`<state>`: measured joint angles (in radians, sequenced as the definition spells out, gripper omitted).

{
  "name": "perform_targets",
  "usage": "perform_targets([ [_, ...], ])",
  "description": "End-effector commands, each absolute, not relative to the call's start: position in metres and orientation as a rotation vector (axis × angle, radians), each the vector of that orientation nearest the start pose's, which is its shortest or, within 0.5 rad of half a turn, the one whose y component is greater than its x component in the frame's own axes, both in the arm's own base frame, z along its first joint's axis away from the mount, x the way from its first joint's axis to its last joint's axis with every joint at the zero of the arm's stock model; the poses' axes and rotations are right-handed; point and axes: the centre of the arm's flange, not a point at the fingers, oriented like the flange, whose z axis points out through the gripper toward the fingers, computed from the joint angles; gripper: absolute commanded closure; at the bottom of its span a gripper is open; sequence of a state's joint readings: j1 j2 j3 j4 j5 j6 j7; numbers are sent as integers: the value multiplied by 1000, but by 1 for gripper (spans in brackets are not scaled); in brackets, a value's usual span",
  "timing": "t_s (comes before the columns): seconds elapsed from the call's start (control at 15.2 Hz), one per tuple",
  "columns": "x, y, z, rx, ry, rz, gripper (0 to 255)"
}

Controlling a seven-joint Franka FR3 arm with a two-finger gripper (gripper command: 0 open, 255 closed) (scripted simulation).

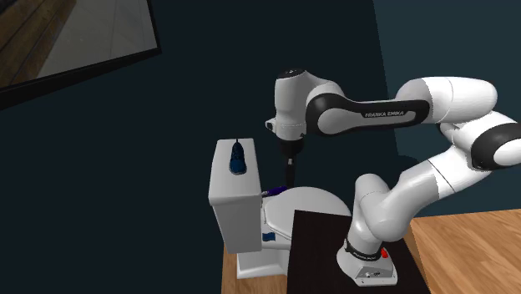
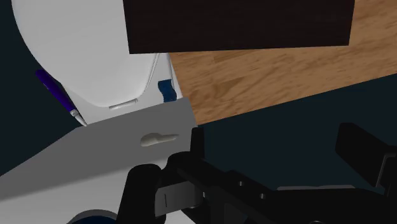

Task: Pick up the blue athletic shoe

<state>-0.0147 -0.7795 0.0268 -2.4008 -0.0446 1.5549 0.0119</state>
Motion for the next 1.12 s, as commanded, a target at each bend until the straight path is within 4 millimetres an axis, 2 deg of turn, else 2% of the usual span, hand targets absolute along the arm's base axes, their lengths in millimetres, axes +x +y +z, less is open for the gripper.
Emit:
perform_targets([
  [0.0,305,1,566,-3204,12,106,0],
  [0.53,347,-95,556,-3167,-146,3,0],
  [1.06,400,-187,545,-3119,-300,-97,0],
])
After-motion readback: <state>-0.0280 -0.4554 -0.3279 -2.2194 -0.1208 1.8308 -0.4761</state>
